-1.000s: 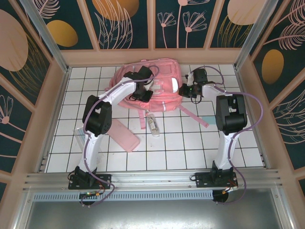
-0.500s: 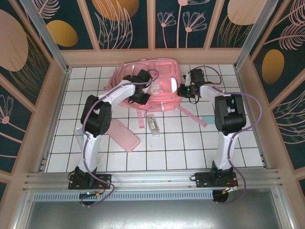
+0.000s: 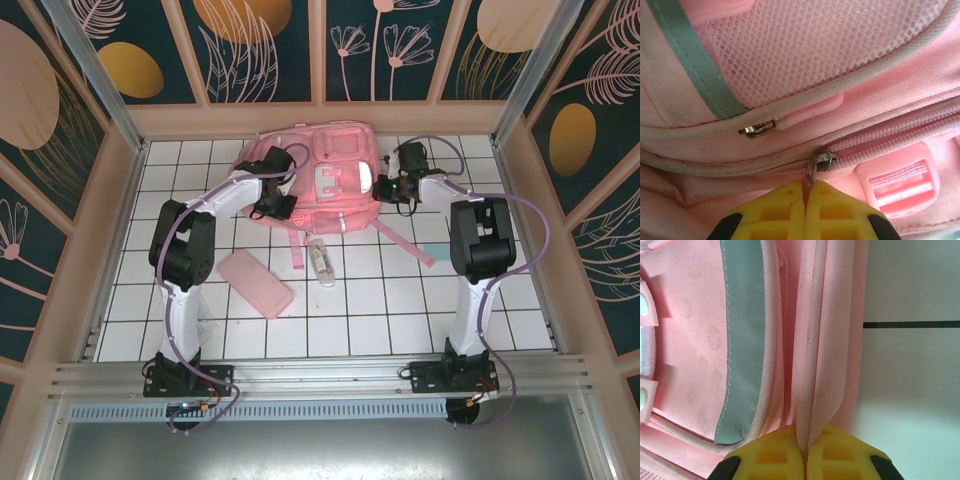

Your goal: Pack books, pencil case, and school supplies into a backpack

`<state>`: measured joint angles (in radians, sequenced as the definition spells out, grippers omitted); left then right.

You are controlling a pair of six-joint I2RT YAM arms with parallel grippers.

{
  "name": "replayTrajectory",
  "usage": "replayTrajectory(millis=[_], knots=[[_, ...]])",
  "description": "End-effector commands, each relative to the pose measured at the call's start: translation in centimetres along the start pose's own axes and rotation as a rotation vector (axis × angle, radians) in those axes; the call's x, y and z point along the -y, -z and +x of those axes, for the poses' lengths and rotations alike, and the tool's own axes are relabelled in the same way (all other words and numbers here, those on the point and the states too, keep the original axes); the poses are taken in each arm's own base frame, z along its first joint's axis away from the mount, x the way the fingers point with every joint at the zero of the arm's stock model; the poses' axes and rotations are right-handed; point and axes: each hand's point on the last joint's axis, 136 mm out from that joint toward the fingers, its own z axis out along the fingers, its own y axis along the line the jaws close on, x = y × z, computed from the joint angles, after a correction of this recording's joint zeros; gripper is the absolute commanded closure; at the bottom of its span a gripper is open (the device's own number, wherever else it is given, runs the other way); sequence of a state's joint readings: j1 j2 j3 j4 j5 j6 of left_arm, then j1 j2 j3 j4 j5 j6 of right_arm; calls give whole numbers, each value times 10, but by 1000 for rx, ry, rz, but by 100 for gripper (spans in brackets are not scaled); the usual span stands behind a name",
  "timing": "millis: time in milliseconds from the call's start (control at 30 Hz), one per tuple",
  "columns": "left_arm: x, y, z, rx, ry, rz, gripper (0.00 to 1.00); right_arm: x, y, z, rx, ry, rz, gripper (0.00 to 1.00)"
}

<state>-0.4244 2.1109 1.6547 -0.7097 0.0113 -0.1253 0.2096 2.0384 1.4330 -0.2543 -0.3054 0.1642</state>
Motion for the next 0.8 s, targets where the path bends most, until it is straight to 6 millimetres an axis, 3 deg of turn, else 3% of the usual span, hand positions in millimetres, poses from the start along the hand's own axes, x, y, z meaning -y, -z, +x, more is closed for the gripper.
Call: replayTrajectory(millis=[0, 100, 200, 300, 367, 500, 633, 700, 767], knots=[[-78, 11, 50, -176, 92, -269, 100, 95, 30, -44, 138, -29, 393, 100], [-55, 13, 44, -154, 132, -135, 100, 97, 33, -57, 164, -55, 405, 100], [-3, 37, 15, -35, 189, 154, 100, 77, 37, -70, 180, -75, 340, 97], [39, 74, -16, 92, 208, 346, 100, 47, 52, -75, 198, -79, 266, 56], [62, 94, -33, 152, 212, 449, 100, 29, 65, -74, 209, -91, 219, 41], [98, 124, -59, 235, 219, 604, 100, -4, 90, -57, 194, -142, 84, 23], [127, 134, -74, 269, 222, 723, 100, -45, 103, -27, 172, -232, -119, 20], [130, 132, -76, 260, 205, 714, 100, -63, 107, -15, 169, -246, -175, 20], [121, 125, -73, 260, 198, 639, 100, -78, 106, -3, 160, -235, -179, 19]])
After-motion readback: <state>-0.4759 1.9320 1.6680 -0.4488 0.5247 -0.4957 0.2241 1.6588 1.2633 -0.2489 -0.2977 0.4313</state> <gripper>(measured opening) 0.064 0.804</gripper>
